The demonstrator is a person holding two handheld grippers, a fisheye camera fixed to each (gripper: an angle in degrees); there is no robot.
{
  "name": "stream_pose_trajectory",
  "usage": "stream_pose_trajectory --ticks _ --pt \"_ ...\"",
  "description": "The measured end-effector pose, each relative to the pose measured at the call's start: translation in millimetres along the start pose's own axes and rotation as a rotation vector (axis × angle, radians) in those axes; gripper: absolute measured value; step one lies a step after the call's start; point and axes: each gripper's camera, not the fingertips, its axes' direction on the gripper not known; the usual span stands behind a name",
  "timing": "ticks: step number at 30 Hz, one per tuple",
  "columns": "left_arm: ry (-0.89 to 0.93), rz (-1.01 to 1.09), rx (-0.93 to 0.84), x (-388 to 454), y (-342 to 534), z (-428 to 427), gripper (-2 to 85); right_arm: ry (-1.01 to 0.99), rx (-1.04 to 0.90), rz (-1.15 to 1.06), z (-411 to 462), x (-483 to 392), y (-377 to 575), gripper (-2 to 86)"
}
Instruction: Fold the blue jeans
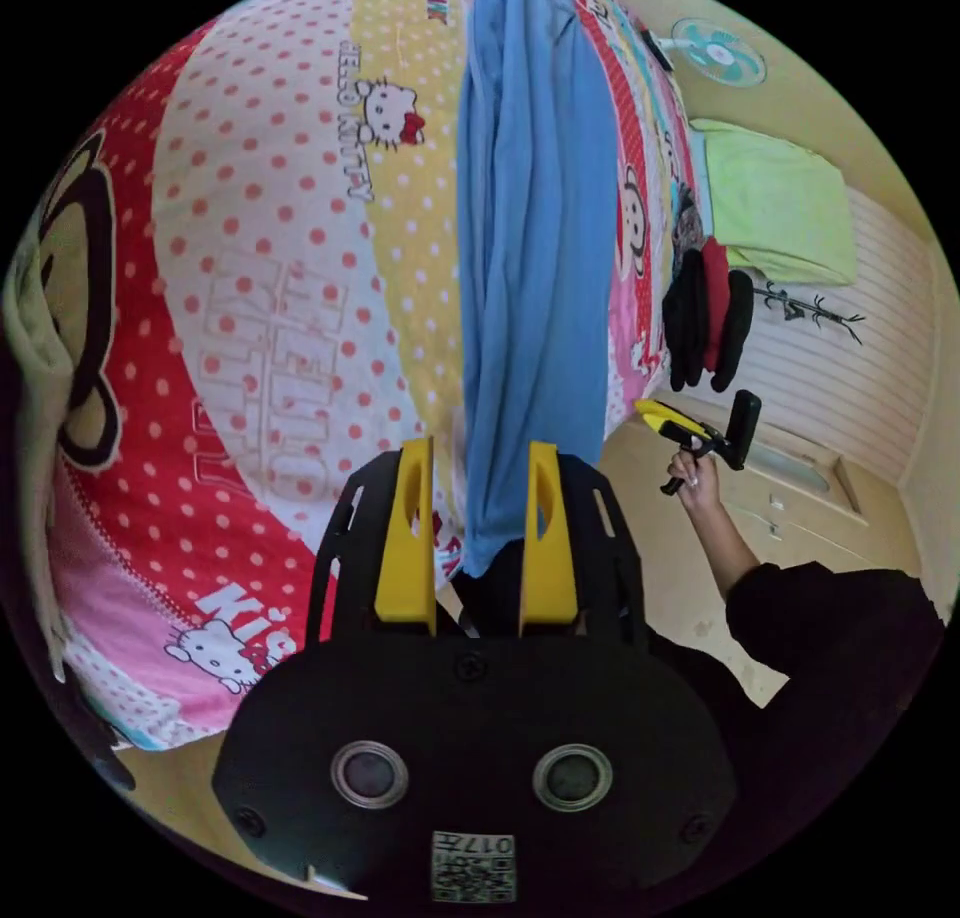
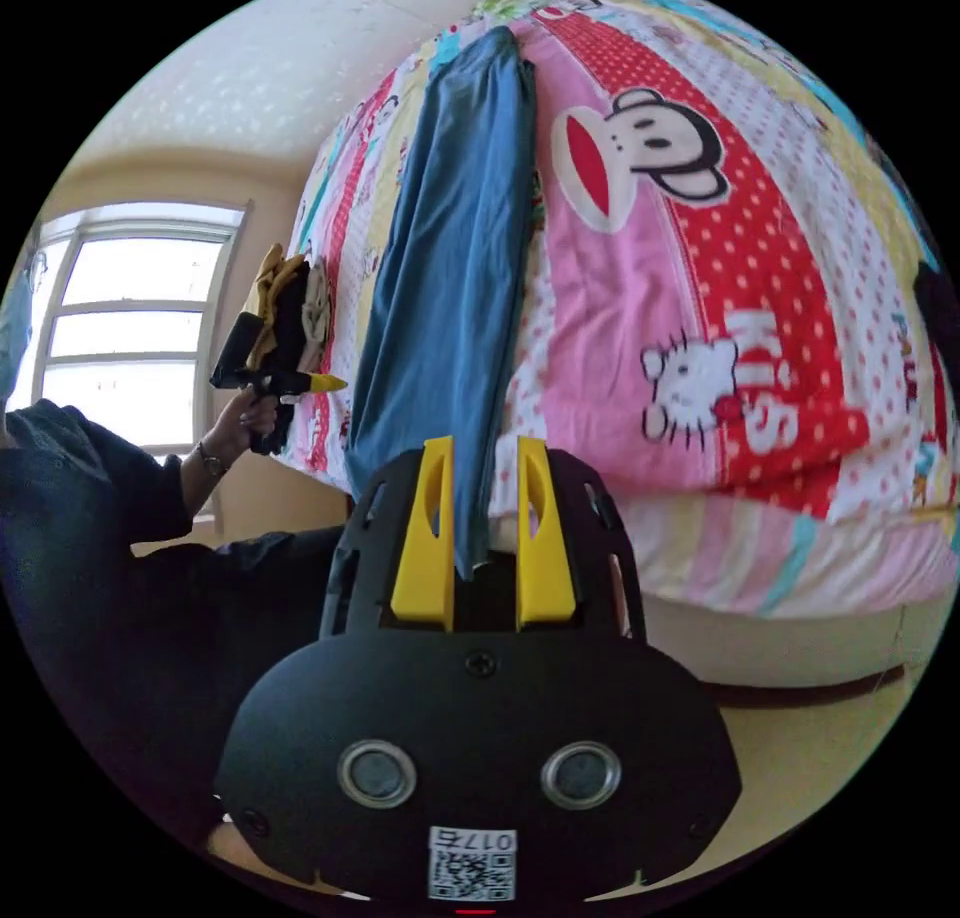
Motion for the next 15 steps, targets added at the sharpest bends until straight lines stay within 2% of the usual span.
stream_pose_trajectory --ticks 3,5,6,7,9,11,13,15 --pt "-0.047 -0.019 -0.030 3 -32 27 11.9 -0.095 -0.047 -0.019 39 9 -67 10.9" --pt "-0.165 -0.019 -0.027 12 -32 31 4.7 -0.141 -0.301 -0.074 99 7 -88 8.6" --pt "-0.088 0.099 -0.059 25 -23 39 1.0 -0.144 -0.313 -0.090 104 4 -86 7.4" --pt "0.011 0.130 -0.116 33 -6 51 0.1 -0.122 -0.321 -0.094 106 -1 -79 5.5" --pt "0.013 0.110 -0.095 37 28 51 -0.4 -0.088 -0.387 -0.112 103 -9 -61 4.1" --pt "0.010 0.111 -0.157 38 59 61 -0.5 -0.062 -0.513 -0.127 103 -15 -21 3.4" --pt "0.217 -0.028 -0.245 19 98 86 0.0 -0.087 -0.646 -0.090 111 -17 9 3.4" --pt "0.341 -0.155 -0.317 2 123 106 1.6 -0.031 -0.803 -0.073 118 -19 27 3.8"
